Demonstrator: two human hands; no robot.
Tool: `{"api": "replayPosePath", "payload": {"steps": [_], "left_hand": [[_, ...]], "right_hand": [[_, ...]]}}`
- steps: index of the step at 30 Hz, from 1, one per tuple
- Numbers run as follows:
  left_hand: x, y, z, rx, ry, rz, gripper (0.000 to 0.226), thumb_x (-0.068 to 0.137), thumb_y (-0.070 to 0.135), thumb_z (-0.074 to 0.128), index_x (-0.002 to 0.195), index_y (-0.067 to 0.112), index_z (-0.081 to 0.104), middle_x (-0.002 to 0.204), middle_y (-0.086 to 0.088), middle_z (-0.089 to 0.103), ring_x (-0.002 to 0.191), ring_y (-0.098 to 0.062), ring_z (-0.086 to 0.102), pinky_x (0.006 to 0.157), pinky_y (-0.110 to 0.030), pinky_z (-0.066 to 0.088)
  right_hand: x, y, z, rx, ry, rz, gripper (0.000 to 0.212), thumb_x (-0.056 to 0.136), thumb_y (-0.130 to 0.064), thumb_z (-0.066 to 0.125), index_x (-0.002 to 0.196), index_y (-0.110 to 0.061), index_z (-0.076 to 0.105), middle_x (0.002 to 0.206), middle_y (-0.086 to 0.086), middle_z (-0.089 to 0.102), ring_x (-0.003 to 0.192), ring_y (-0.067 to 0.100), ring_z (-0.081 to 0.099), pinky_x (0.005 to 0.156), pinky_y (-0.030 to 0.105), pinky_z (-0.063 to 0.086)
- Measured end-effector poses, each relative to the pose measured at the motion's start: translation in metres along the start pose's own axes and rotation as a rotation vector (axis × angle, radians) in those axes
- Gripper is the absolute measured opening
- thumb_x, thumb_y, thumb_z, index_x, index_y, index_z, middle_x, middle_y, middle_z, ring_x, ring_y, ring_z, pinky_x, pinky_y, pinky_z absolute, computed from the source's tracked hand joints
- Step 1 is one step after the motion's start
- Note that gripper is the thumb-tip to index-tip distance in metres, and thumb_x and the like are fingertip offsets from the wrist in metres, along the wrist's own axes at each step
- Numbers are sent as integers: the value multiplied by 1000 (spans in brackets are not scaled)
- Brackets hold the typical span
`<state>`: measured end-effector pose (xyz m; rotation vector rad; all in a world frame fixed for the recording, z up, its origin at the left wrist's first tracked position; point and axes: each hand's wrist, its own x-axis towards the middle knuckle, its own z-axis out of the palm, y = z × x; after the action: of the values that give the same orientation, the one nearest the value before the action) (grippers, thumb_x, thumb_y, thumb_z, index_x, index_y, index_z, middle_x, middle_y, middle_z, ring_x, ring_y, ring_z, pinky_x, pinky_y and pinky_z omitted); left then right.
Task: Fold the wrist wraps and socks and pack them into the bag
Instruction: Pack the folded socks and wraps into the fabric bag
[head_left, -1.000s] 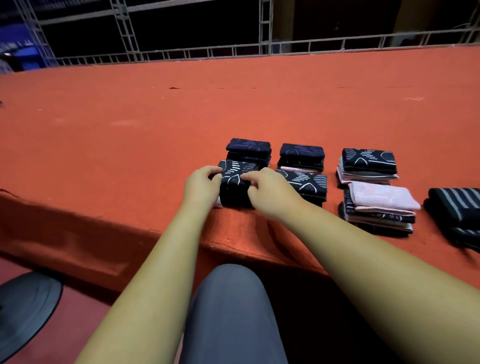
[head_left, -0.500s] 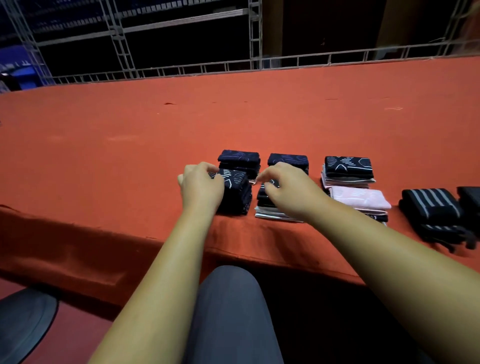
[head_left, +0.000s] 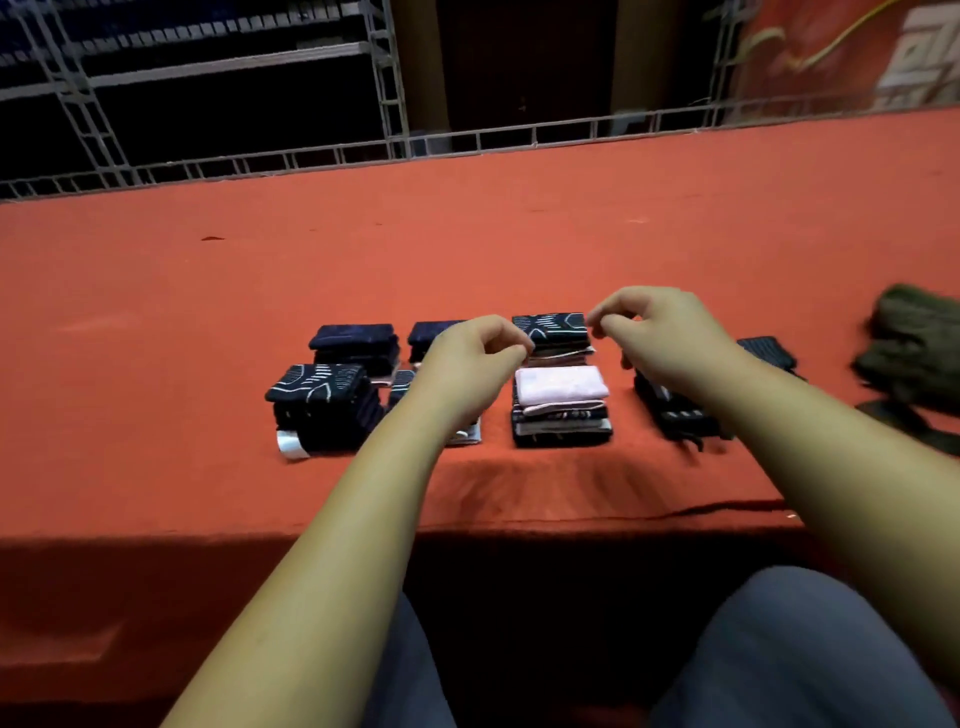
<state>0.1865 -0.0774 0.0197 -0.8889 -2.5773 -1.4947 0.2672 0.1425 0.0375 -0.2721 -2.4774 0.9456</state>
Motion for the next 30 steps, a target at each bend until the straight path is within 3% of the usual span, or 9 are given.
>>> {"api": "replayPosePath", "payload": {"steps": [3,8,13,15,17,21,23,26,30], "left_hand": [[12,30,46,-63,-133,37,19,97,12,62,97,24,77,86,8,78,74,-6,70,62,-19,49],[33,78,138,-131,-328,96,17,101,14,62,96,23,75,89,4,80,70,-8,69,67,-27,54],[49,115,228,-164,-512,124,21,103,11,59,93,23,72,86,1,78,66,-9,67,64,-30,55],[53,126,262,-184,-572,110,22,104,9,58,92,21,71,85,0,76,64,-10,67,63,-30,55],[57,133,295,-169,-604,117,20,103,10,59,93,22,71,87,0,77,67,-10,69,64,-29,55],[65,148,346,-70,-587,196,18,93,17,63,96,33,71,99,8,76,93,-15,74,86,-37,60],[68,159,367,-6,-571,233,24,93,13,59,105,29,71,108,5,74,100,-19,71,86,-34,57],[75,166,403,181,-574,340,35,92,8,55,119,19,73,124,-6,68,115,-25,65,96,-33,49],[84,158,447,526,-649,387,41,97,12,51,133,13,71,166,-10,34,143,-35,39,119,-42,37]], "right_hand": [[-8,41,-44,26,72,109,27,95,-13,57,91,-28,79,87,-9,80,52,6,61,55,22,45],[-34,102,-108,-50,171,238,27,96,-14,57,89,-27,79,88,-9,79,55,-2,61,55,19,44],[-57,165,-161,-39,273,438,29,95,-14,53,88,-25,79,85,-1,78,62,18,70,48,23,55],[-66,189,-181,-66,315,516,28,96,-12,53,89,-22,78,78,1,73,60,11,67,48,19,53],[-75,216,-198,-175,333,582,27,94,-12,54,94,-22,78,74,-8,66,70,10,68,64,20,49],[-95,267,-225,-297,336,726,26,89,-14,57,96,-28,77,95,0,75,109,30,71,97,37,55],[-102,286,-233,-330,313,761,29,89,-11,60,108,-24,78,115,7,77,118,31,68,101,36,51],[-108,313,-239,-363,254,777,39,90,-12,65,127,-20,73,129,11,74,124,31,66,105,36,50],[-111,341,-239,-381,197,815,51,92,-16,63,143,-20,62,137,13,70,131,33,62,109,38,49]]}}
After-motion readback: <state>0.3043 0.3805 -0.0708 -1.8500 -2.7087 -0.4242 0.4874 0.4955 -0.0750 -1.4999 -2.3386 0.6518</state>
